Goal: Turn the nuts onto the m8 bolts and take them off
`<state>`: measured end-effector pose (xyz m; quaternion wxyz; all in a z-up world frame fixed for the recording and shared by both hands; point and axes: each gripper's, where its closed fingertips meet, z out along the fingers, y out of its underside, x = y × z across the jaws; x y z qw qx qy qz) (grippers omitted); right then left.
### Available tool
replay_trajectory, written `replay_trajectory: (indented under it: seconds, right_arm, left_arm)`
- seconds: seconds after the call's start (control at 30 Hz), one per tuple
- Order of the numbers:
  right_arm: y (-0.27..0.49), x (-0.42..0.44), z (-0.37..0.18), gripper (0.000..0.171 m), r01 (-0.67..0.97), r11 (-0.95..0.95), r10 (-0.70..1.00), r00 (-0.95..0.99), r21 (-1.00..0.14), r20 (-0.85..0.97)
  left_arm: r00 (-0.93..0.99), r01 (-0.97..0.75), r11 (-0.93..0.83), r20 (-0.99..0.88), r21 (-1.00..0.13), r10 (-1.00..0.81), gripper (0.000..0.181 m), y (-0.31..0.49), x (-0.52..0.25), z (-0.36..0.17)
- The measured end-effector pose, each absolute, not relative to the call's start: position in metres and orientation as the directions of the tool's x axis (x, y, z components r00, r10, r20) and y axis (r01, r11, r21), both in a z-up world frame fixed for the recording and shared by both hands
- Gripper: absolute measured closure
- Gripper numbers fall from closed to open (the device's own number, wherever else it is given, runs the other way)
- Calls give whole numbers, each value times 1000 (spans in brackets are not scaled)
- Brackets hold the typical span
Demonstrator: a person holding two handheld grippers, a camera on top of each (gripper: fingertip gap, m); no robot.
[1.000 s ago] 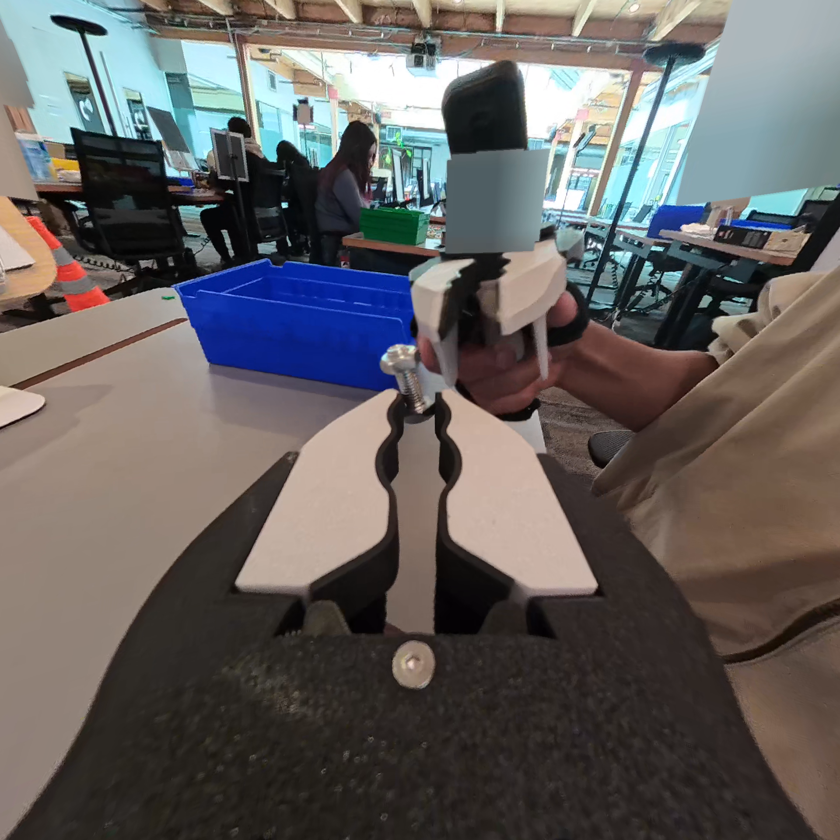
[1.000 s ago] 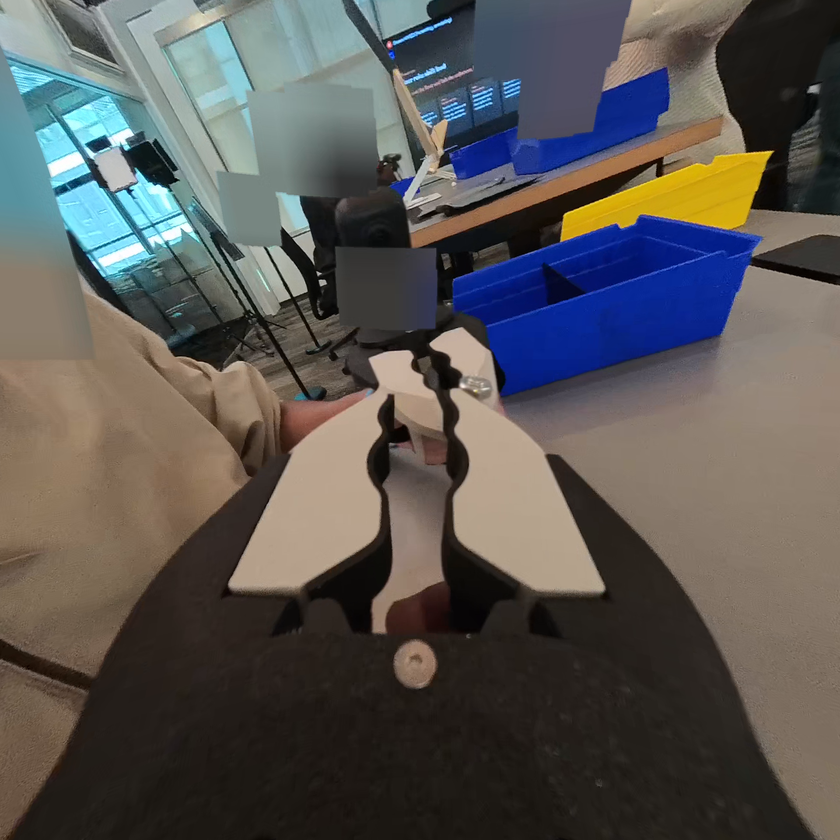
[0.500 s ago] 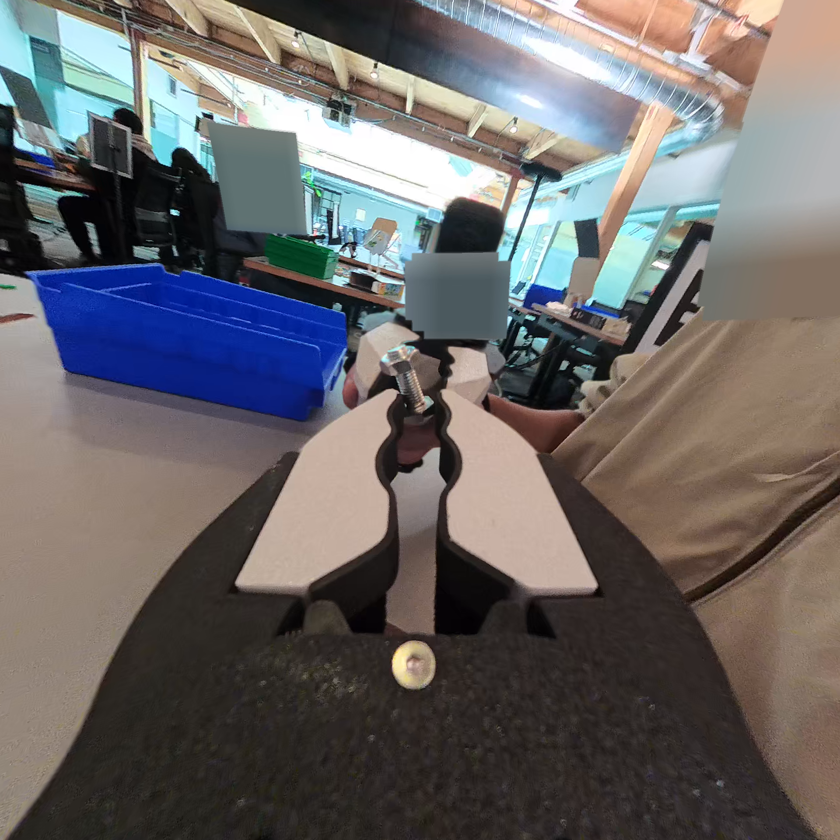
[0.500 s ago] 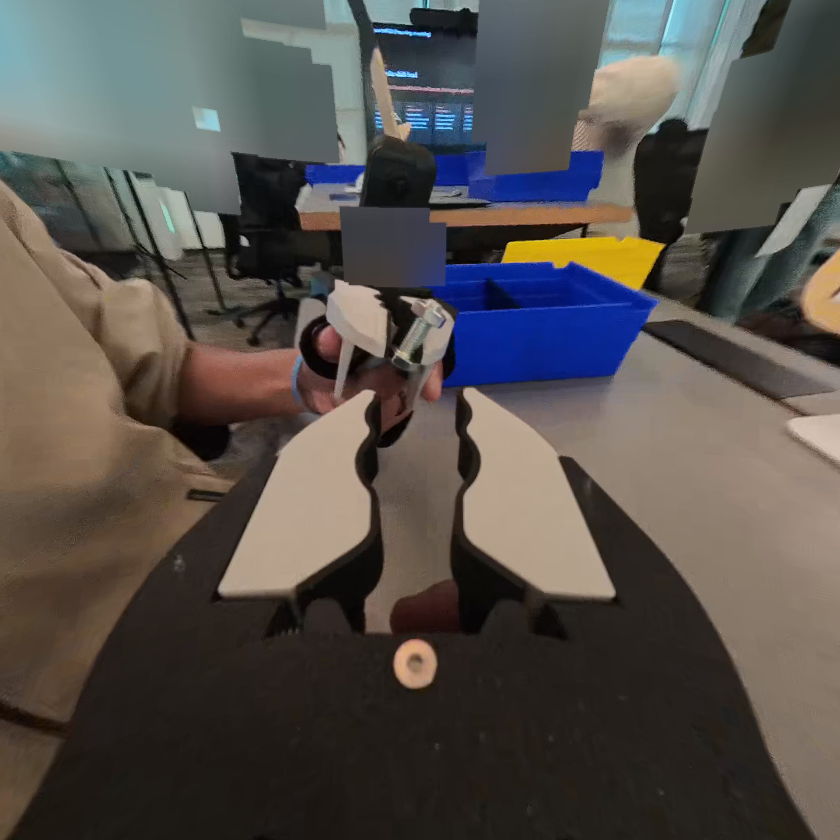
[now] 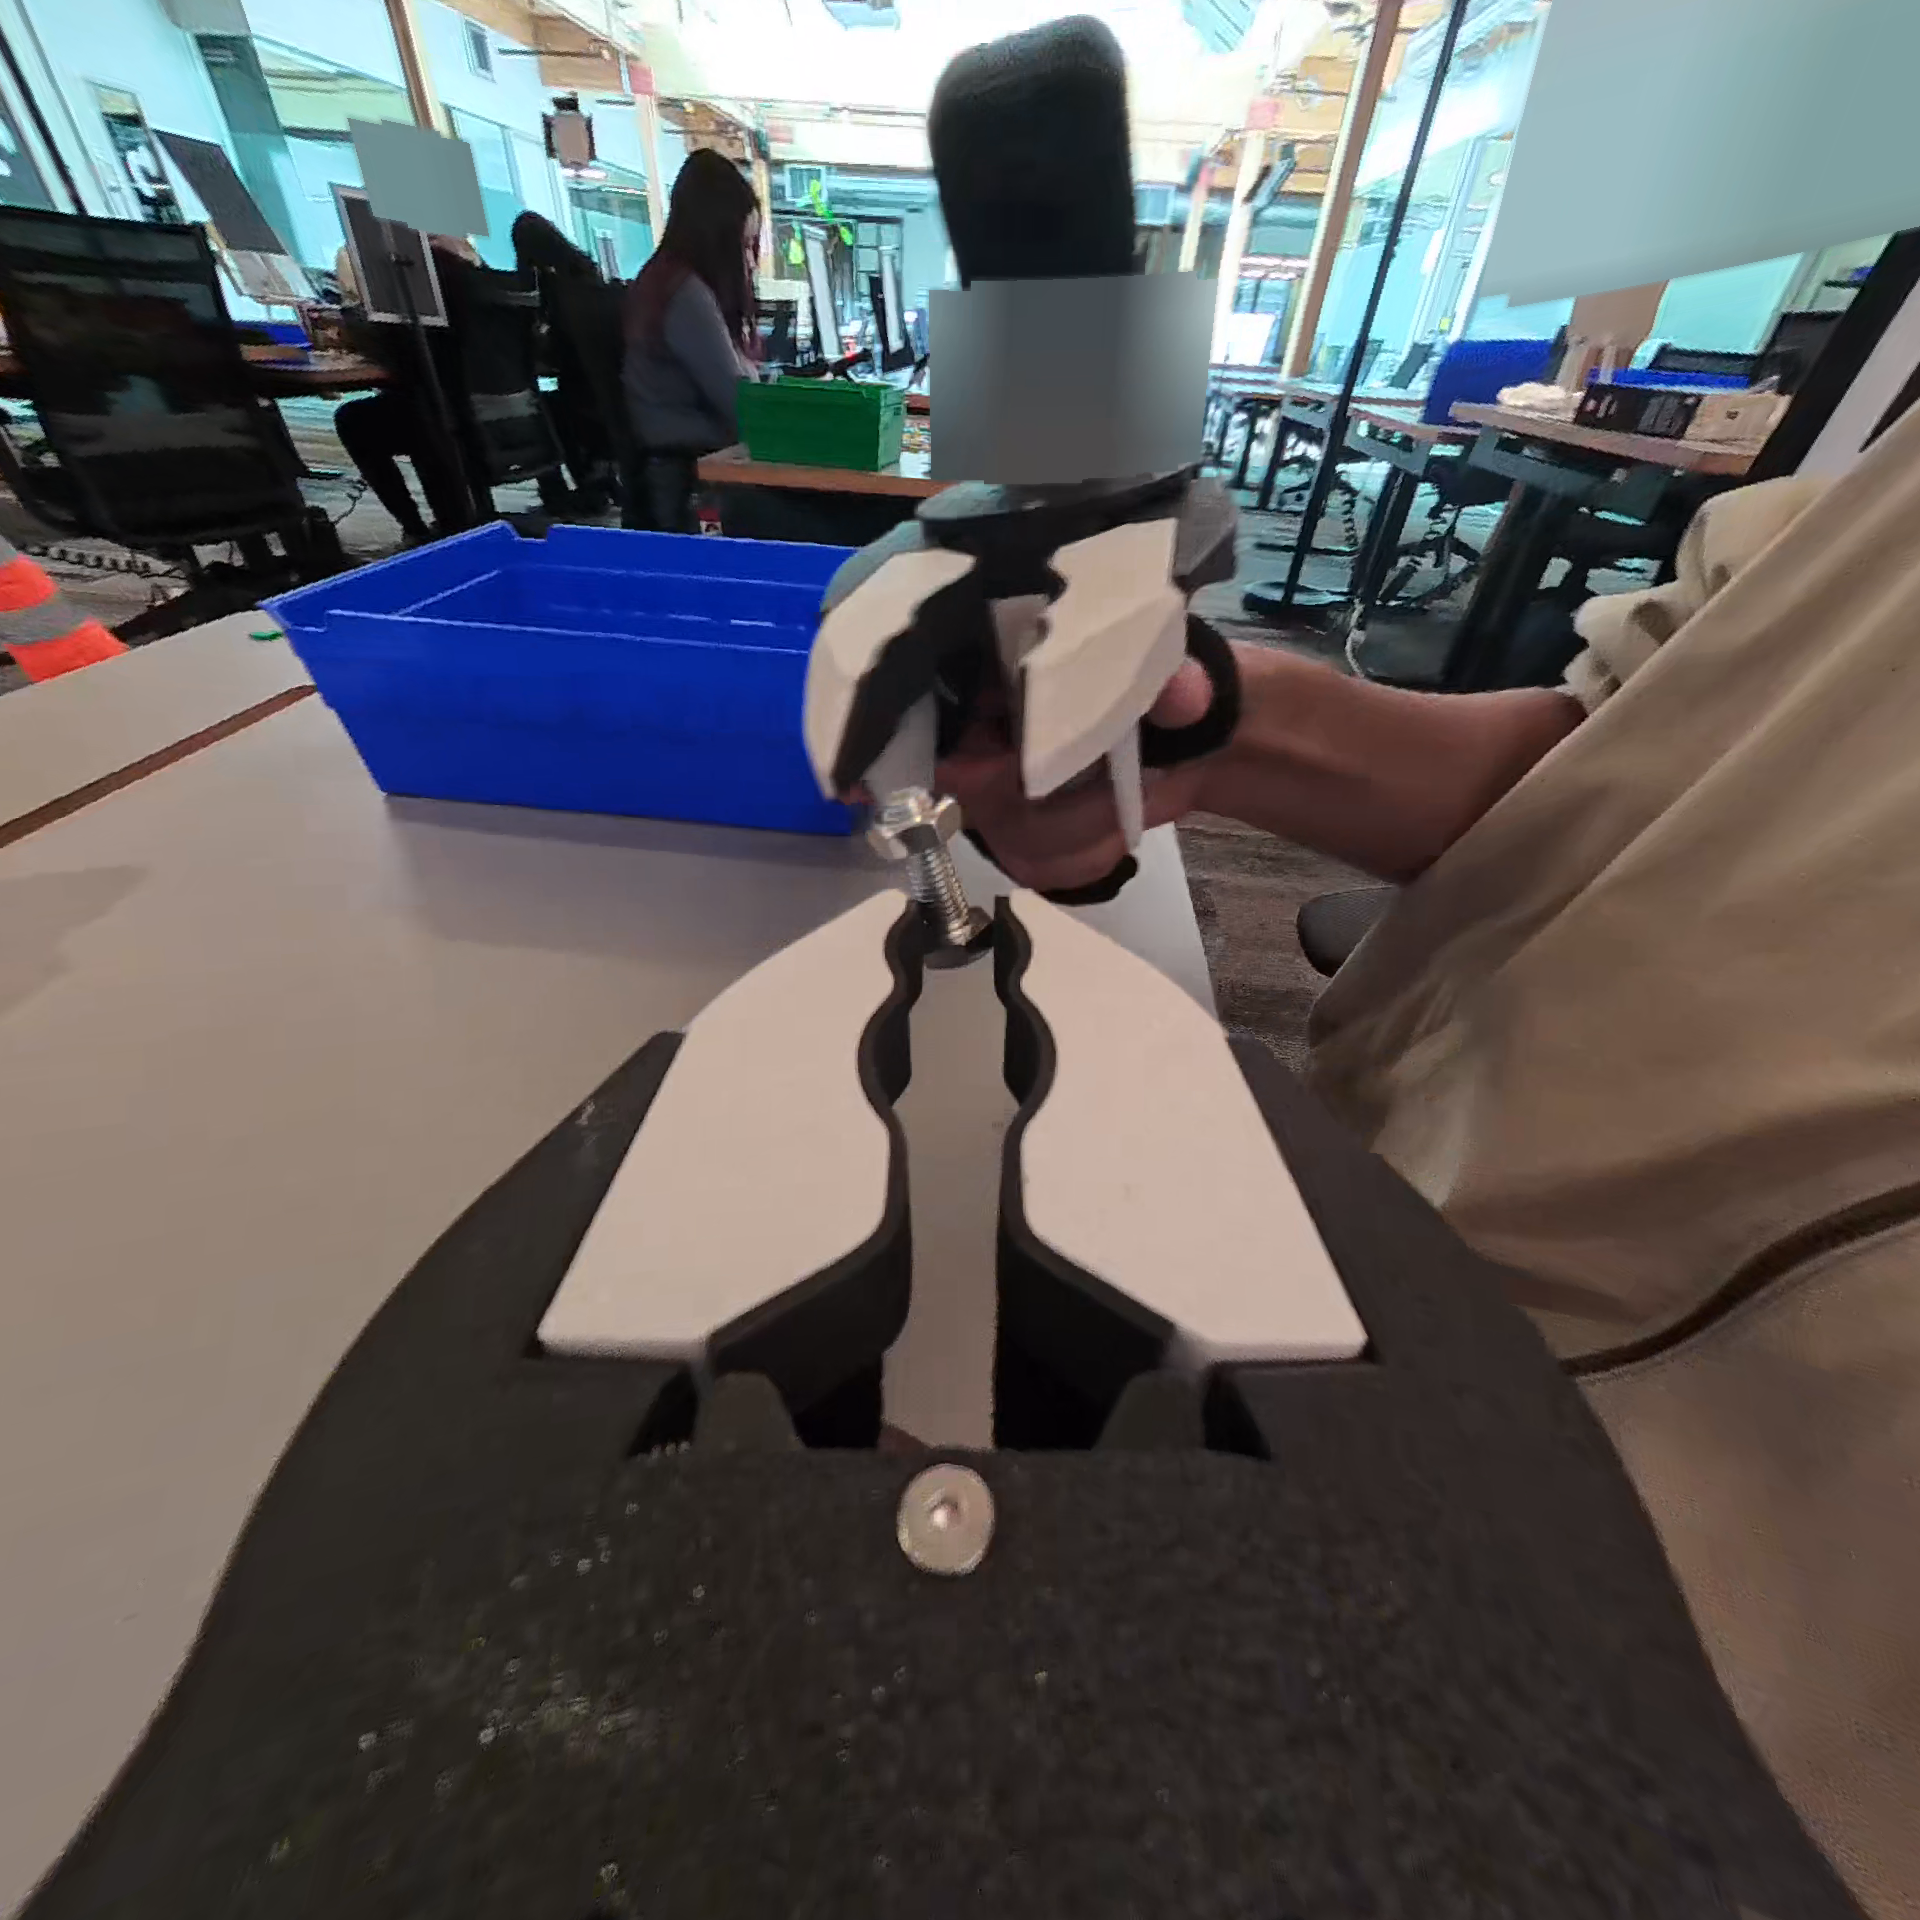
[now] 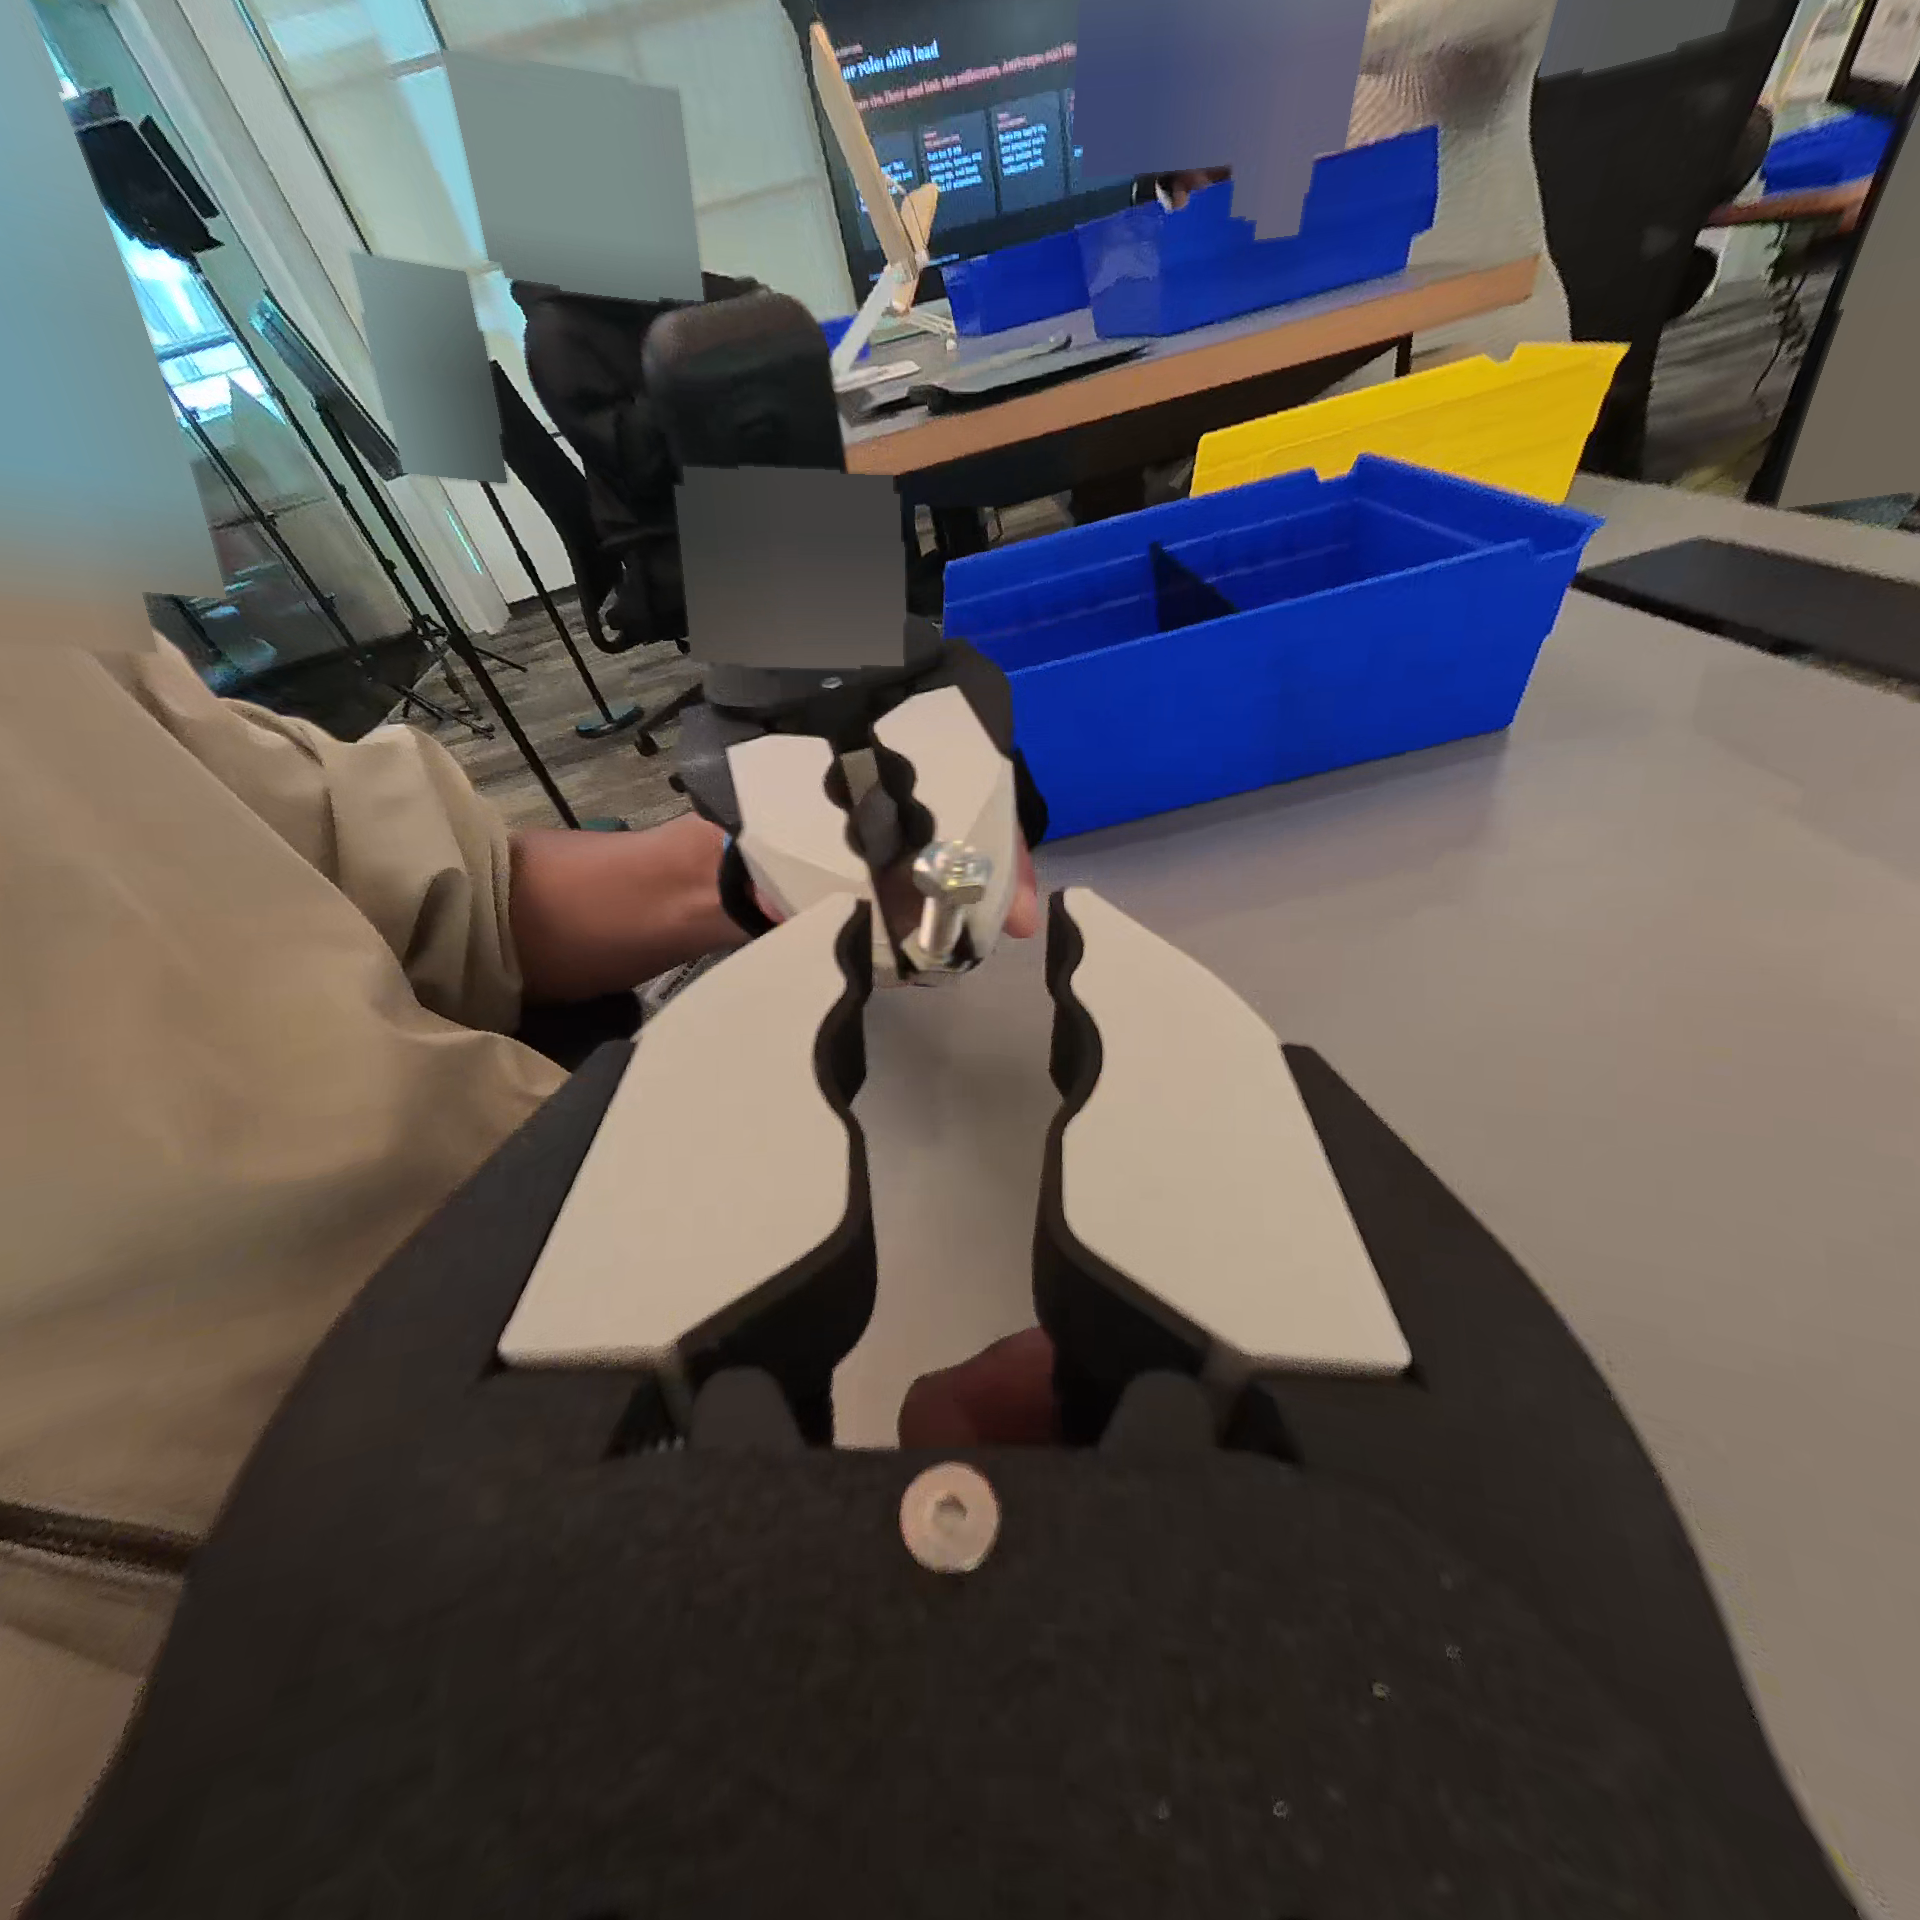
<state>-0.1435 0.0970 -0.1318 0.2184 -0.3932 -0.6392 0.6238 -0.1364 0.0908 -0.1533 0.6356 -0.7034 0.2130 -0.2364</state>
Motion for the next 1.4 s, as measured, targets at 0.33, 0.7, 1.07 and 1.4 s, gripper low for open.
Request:
replay_trajectory:
  seconds: [0.33,0.7,1.07,1.4]
  right_arm:
    - [88,-135,-124,150,238,-167,707,-647,-957,-285]
    - [65,-123,-109,145,225,-178,613,-736,-958,-287]
    - [101,-140,-135,142,285,-134,791,-546,-949,-275]
    - [105,-138,-156,142,368,50,858,-492,-929,-148]
  left_arm:
    - [815,37,-100,88,-994,-573,168,95,-146,-151]
    - [834,31,-114,88,-993,-545,169,98,-154,-155]
    - [818,-19,-92,37,-996,-574,168,93,-140,-152]
    - [843,-251,-146,-142,-957,-520,169,101,-141,-177]
